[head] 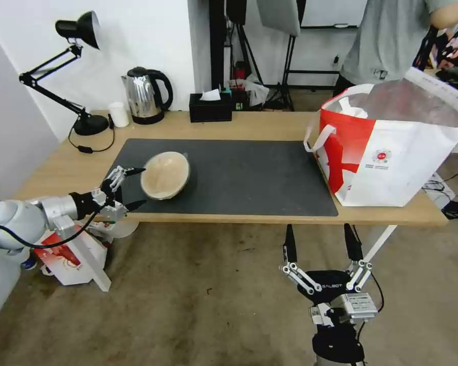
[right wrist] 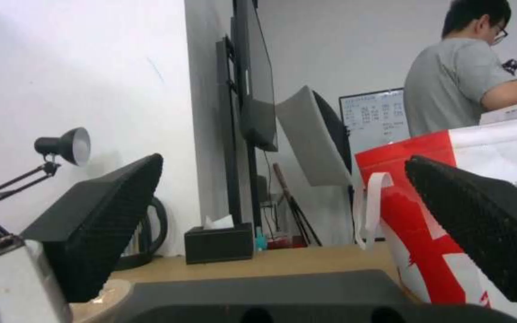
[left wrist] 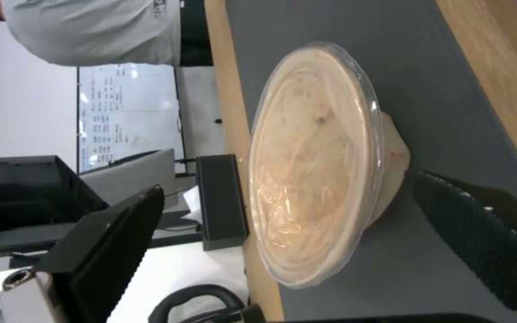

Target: Pick up the trash from the table and place it into the takeout bag.

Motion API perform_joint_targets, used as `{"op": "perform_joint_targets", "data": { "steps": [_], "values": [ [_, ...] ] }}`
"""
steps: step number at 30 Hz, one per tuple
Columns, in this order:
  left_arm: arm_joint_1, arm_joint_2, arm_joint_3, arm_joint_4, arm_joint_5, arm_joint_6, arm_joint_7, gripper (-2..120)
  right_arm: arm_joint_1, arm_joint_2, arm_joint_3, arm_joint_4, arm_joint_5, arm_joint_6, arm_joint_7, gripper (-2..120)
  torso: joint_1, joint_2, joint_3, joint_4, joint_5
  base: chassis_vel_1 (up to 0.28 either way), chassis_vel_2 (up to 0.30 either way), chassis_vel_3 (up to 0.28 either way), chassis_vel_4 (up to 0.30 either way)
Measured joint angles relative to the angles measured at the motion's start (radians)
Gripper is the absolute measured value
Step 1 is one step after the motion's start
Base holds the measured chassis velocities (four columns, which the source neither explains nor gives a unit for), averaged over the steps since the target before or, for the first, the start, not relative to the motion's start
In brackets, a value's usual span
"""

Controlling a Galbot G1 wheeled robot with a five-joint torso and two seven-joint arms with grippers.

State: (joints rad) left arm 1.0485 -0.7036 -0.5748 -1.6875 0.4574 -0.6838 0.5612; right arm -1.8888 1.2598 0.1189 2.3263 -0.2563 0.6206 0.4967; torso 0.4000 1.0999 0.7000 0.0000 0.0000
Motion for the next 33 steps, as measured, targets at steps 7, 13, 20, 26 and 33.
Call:
{"op": "perform_joint_targets", "data": {
  "steps": [7, 13, 20, 26, 33],
  "values": [
    [-0.019, 0.002, 0.020, 0.013, 0.000, 0.000, 0.016, 100, 0.000, 0.000, 0.000, 0.000, 0.000, 0.000, 0.000, 100, 0.000, 0.000, 0.000, 0.0000, 0.0000, 0.000, 0.000, 0.000, 0.000],
    [-0.041, 0.001, 0.045, 0.033, 0.005, 0.000, 0.022, 100, 0.000, 0.000, 0.000, 0.000, 0.000, 0.000, 0.000, 100, 0.000, 0.000, 0.000, 0.0001, 0.0000, 0.000, 0.000, 0.000, 0.000],
    [-0.084, -0.011, 0.074, 0.070, 0.021, -0.001, 0.025, 100, 0.000, 0.000, 0.000, 0.000, 0.000, 0.000, 0.000, 100, 0.000, 0.000, 0.000, -0.0001, 0.0000, 0.000, 0.000, 0.000, 0.000],
    [-0.098, -0.022, 0.078, 0.106, 0.036, -0.001, 0.025, 100, 0.000, 0.000, 0.000, 0.000, 0.000, 0.000, 0.000, 100, 0.000, 0.000, 0.000, 0.0001, 0.0000, 0.000, 0.000, 0.000, 0.000],
    [-0.107, -0.021, 0.069, 0.119, 0.042, -0.001, 0.025, 100, 0.000, 0.000, 0.000, 0.000, 0.000, 0.000, 0.000, 100, 0.000, 0.000, 0.000, 0.0000, 0.0000, 0.000, 0.000, 0.000, 0.000]
  ]
}}
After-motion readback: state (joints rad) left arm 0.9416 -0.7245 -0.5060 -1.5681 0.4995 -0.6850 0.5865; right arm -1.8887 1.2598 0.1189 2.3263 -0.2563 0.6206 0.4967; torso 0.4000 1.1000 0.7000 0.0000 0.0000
